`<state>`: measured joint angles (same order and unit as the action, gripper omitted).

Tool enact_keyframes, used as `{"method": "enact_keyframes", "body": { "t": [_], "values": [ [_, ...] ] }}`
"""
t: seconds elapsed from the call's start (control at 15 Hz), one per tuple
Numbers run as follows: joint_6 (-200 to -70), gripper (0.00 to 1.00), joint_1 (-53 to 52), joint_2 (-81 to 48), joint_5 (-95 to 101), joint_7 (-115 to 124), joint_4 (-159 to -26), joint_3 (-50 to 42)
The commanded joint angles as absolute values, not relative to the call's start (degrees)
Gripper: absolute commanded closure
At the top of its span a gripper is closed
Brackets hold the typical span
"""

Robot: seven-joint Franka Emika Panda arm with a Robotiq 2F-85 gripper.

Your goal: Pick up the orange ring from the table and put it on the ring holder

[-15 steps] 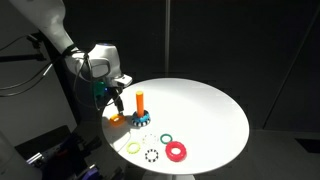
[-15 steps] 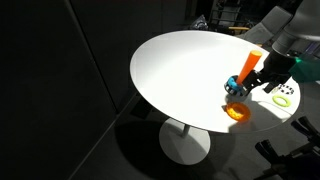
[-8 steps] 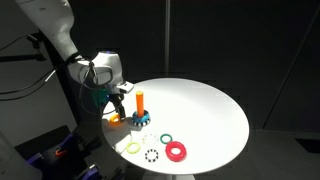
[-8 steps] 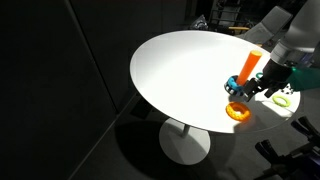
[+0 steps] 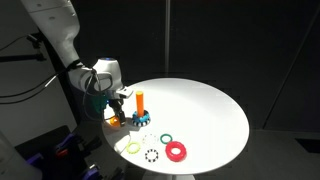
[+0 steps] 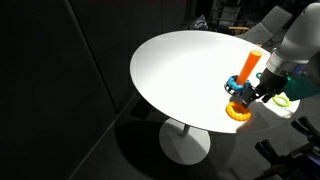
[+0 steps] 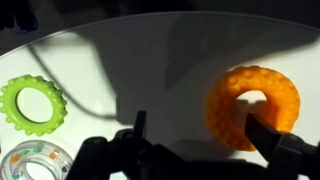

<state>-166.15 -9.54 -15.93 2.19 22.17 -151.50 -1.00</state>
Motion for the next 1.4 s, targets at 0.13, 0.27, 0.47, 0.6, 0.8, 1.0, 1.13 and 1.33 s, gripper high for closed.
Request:
{"method": "enact_keyframes", "body": {
  "t": [0.13,0.27,0.47,0.6,0.8,1.0,1.13,1.33],
  "values": [
    [-168.53,0.10,-12.99,-17.55,3.18,21.91,-151.19,-3.73],
    [-168.69,0.20,-13.75,-17.77,3.18,21.89,-151.19,-4.27],
    [-168.64,0.26,-14.40,-18.08,3.03,21.79,-151.08,-4.68],
    [-168.65,0.23,-14.65,-18.17,2.97,21.74,-151.04,-4.81],
    [-168.66,0.37,-14.87,-18.13,2.99,21.73,-151.06,-4.92],
    [-168.55,0.61,-14.84,-18.13,2.85,21.67,-150.99,-4.84],
    [-168.47,0.79,-14.82,-18.17,2.80,21.69,-150.94,-4.85],
    [-168.37,0.96,-14.88,-18.13,2.84,21.82,-150.88,-4.97]
  ]
}}
